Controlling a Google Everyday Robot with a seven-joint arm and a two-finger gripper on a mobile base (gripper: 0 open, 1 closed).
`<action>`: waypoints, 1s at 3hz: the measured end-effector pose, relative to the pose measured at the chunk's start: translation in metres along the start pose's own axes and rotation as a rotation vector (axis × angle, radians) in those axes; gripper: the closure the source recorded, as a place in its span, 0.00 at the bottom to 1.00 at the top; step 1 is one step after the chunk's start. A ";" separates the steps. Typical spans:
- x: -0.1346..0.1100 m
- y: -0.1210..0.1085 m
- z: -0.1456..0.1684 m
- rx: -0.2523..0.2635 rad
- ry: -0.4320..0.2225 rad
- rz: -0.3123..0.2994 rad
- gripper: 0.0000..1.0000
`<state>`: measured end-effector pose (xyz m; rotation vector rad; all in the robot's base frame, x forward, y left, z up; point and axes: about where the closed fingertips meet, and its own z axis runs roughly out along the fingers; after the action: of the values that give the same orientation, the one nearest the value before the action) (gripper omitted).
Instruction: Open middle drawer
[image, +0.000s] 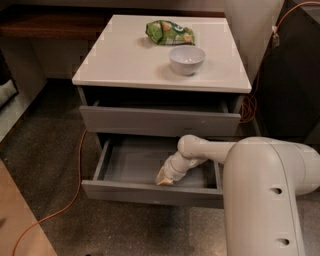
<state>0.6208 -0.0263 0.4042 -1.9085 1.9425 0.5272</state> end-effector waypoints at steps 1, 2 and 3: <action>-0.001 0.013 0.002 -0.014 -0.001 0.003 1.00; 0.000 0.028 0.004 -0.023 -0.005 0.015 1.00; 0.006 0.063 0.006 -0.041 -0.019 0.053 1.00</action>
Offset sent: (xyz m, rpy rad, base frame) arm -0.0499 -0.0026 -0.0020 0.0106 0.0422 -0.0202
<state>0.5574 -0.0277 0.3970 -1.8737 1.9899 0.6031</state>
